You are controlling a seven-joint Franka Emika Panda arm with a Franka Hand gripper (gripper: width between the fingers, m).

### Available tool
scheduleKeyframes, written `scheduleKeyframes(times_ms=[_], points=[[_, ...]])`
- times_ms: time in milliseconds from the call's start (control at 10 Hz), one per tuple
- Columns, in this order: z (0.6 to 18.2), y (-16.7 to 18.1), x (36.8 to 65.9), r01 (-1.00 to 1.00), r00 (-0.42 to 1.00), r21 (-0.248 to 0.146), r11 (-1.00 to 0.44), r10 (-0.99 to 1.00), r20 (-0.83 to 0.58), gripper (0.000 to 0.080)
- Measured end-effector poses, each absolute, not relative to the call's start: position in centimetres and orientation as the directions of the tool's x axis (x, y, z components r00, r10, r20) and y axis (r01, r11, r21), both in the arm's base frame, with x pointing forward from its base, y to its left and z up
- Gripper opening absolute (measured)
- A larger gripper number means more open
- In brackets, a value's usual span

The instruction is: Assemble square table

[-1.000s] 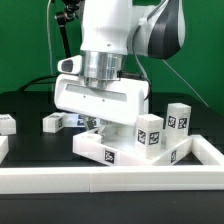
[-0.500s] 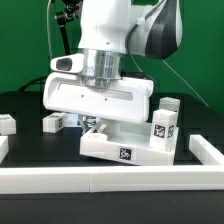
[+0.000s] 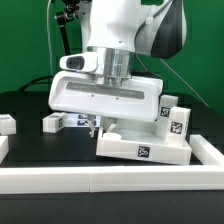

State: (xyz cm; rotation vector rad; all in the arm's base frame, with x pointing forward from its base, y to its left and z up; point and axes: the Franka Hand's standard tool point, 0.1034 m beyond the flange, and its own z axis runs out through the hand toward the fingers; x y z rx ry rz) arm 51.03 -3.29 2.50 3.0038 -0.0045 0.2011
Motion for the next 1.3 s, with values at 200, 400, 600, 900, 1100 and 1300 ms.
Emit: scheduleKeyframes(times_ms=[200, 400, 600, 900, 1100, 1300], points=[[2.6, -3.5, 51.1, 0.084, 0.987, 0.147, -0.986, 0.103, 0.123, 0.0062], [2.8, -3.7, 51.3, 0.188, 0.972, 0.164, -0.968, 0.208, 0.111, 0.0062], [3.1, -3.5, 52.1, 0.305, 0.940, 0.183, -0.935, 0.326, 0.100, 0.0062], [3.8, -2.6, 54.1, 0.484, 0.857, 0.218, -0.847, 0.509, 0.079, 0.0062], [4.2, -1.8, 55.4, 0.582, 0.789, 0.241, -0.777, 0.611, 0.063, 0.0062], [4.2, -2.1, 55.4, 0.675, 0.711, 0.254, -0.693, 0.703, 0.030, 0.0062]])
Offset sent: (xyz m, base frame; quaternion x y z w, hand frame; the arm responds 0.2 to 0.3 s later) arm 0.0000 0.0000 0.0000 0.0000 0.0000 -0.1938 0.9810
